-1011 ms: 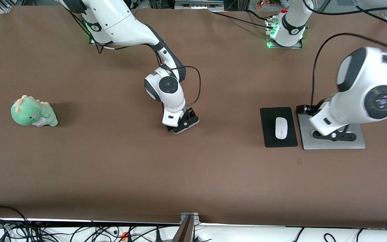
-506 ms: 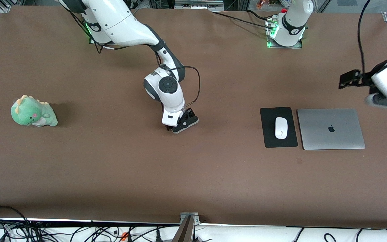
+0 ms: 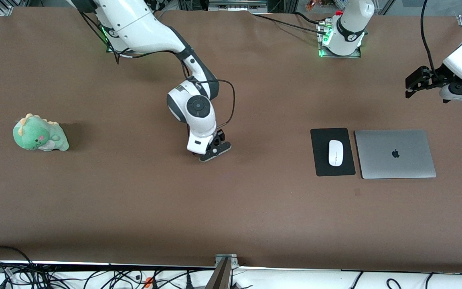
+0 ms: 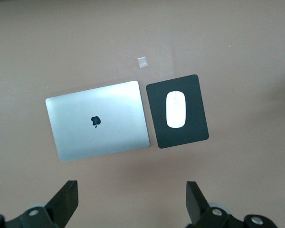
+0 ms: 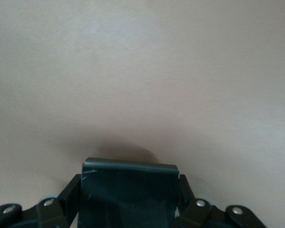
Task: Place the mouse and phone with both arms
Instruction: 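Open the left gripper and lift it away from the mouse pad, then carry the phone with the right gripper toward the green plush toy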
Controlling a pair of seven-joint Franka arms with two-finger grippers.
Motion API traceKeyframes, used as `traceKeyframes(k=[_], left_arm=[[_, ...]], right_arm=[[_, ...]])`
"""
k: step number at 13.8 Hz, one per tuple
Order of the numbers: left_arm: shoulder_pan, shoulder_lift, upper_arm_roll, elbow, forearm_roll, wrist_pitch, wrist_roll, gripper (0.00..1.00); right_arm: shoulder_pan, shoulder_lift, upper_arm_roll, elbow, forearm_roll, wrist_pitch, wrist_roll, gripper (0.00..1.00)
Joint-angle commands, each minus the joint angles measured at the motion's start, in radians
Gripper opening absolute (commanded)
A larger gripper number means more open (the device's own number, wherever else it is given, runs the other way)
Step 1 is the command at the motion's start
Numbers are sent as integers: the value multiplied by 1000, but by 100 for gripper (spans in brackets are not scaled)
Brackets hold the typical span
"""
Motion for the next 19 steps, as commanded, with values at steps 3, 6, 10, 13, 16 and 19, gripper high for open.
traceKeyframes(k=[3, 6, 10, 13, 16, 19], left_arm=[[-18, -5, 25, -17, -15, 4, 11, 100], [-18, -3, 25, -17, -15, 1, 9, 100], [-18, 4, 22, 4, -20, -11, 9, 100], [-18, 9, 25, 7, -20, -20, 11, 100], [-18, 9, 25, 7, -20, -22, 9, 100], [-18, 9, 26, 7, -21, -22, 11, 100]], right_arm=[[-169, -51, 6, 51, 180, -119, -360, 16], [-270, -72, -28, 47, 183, -213, -364, 16], [-391, -94, -115, 13, 215, -311, -357, 16], [-401, -138, -199, -45, 211, -357, -368, 16], [-398, -163, -305, -135, 208, -267, -429, 16], [-398, -222, -356, -351, 215, 24, -468, 16]])
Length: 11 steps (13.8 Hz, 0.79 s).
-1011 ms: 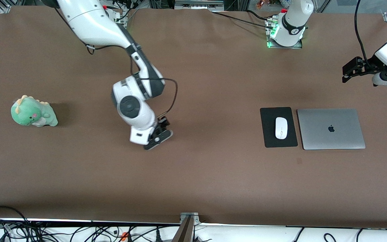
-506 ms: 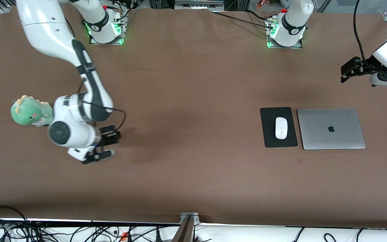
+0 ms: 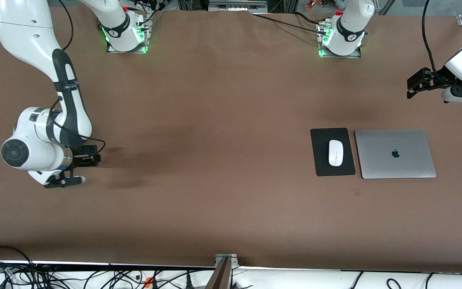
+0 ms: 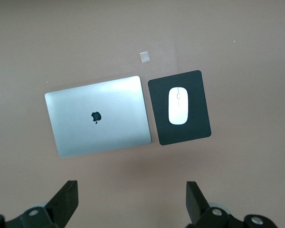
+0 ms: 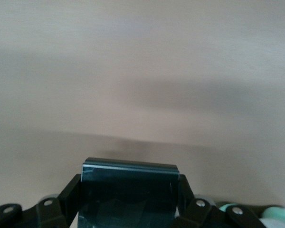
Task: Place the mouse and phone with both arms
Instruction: 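Carry the phone with the right gripper toward the green plush toy, then lower the phone beside the plush toy with the right gripper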
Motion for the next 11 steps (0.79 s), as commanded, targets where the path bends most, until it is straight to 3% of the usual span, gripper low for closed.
traceKeyframes(k=[1, 7, 11], left_arm=[[-10, 4, 12, 19, -20, -18, 9, 100], [-10, 5, 11, 19, -21, -18, 8, 100], [-10, 5, 11, 19, -21, -18, 8, 100]], right_arm=[[15, -110, -26, -236, 20, 206, -36, 16], [15, -142, -29, -357, 90, 332, -19, 16], [22, -132, -29, -379, 138, 397, -27, 16]])
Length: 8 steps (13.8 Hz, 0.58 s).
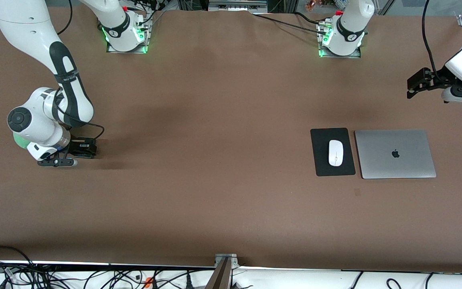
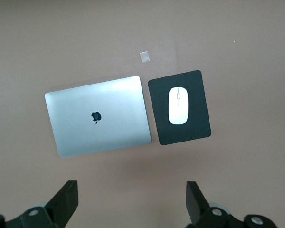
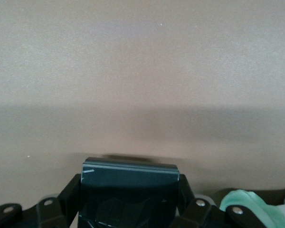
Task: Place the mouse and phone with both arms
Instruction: 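Lower the phone beside the plush toy with the right gripper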
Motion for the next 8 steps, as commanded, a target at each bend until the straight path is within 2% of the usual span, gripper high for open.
traceKeyframes(k=[1, 6, 7, 8], left_arm=[[-10, 5, 10, 19, -21, -18, 8, 100], [-10, 5, 10, 19, -21, -18, 9, 100], [-10, 5, 10, 19, -21, -18, 9, 100], [-10, 5, 10, 19, -21, -18, 9, 100]], right_arm=[[13, -30, -4, -37, 37, 23, -7, 16], [19, -29, 2, -42, 86, 36, 4, 25], [20, -26, 4, -42, 89, 44, 4, 32], [23, -24, 4, -40, 89, 42, 5, 63]])
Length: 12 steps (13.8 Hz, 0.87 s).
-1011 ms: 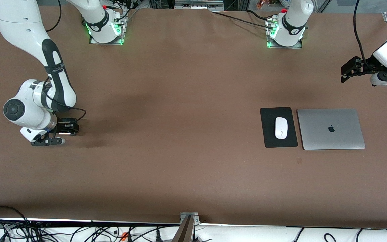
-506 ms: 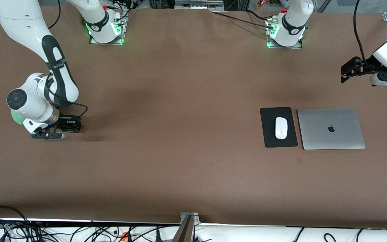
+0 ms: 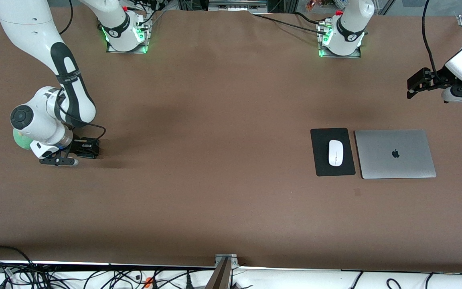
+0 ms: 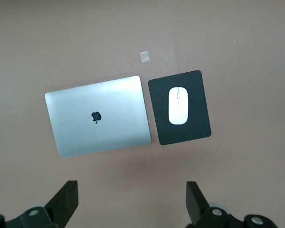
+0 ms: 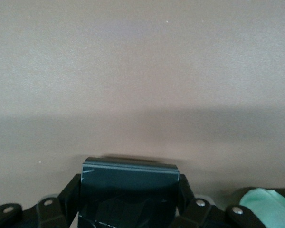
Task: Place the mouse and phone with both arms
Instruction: 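Lower the phone beside the plush toy with the right gripper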
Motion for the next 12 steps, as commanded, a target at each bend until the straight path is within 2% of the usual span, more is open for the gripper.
traceKeyframes(k=[1, 6, 8, 12], left_arm=[[-10, 5, 10, 19, -21, -18, 9, 100], [-10, 5, 10, 19, -21, -18, 9, 100], [-10, 5, 10, 19, -21, -18, 9, 100], [-10, 5, 10, 19, -21, -18, 9, 100]], right_arm=[[9, -23, 2, -23, 21, 20, 4, 100], [10, -36, 11, -10, 21, -3, -3, 100], [9, -52, 11, 51, 21, -122, -3, 100], [-7, -105, 10, 242, 57, -499, 2, 100]])
